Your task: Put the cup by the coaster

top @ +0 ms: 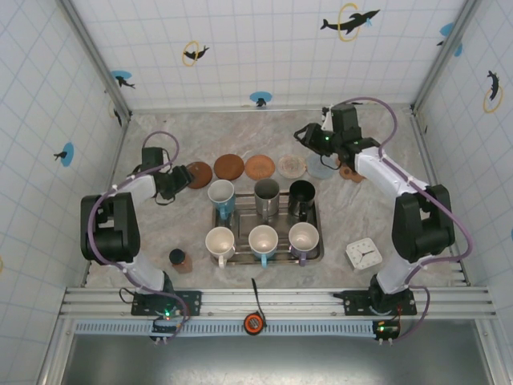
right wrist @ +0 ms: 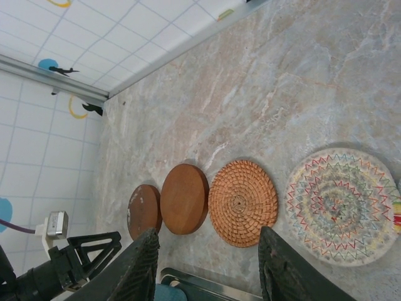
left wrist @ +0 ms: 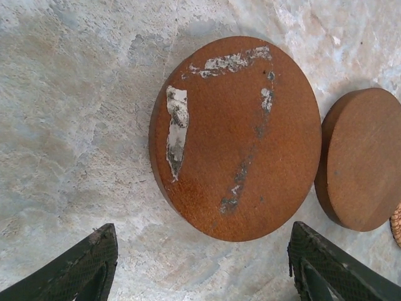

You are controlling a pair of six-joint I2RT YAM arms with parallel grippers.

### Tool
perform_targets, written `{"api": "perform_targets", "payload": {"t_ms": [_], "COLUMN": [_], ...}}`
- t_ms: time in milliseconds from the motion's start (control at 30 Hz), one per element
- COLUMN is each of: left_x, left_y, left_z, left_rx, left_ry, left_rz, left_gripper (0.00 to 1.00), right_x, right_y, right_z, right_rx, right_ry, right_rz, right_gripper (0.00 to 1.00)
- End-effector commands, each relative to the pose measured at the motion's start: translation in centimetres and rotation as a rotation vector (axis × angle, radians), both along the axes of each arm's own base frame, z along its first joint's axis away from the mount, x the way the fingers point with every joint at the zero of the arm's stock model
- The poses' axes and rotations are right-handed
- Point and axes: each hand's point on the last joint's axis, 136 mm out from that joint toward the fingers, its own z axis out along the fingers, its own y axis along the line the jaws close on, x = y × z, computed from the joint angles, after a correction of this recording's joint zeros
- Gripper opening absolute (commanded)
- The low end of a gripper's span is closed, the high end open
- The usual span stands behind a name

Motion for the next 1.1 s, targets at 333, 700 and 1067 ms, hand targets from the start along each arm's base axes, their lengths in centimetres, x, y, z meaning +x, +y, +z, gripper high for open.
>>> {"api": "perform_targets", "payload": {"t_ms": [333,700,1067], "left_x": [0.3,1.4,2.6], "left_y": [-0.8,-0.7,-0.9], "left_z": [-1.9,-3.3,-3.5], "left_rx": [-0.070,-0.062,-0.067], "left_ry": [0.023,0.055,0.057], "left_rz": [-0.009,-0.020,-0.037], "left_gripper": [0.68,0.64,0.59], "right_x": [0.7,0.8,1.1], "right_y": [0.9,1.0,1.2], "right_z": [-2.5,-3.2,-4.3], "right_rx": [-0.012,-0.011,-0.013], "right_ry": [0.030,0.040,0.059], "right_rz": [0.006,0.009,0.012], "right_gripper": [0.44,0.44,0.44]}}
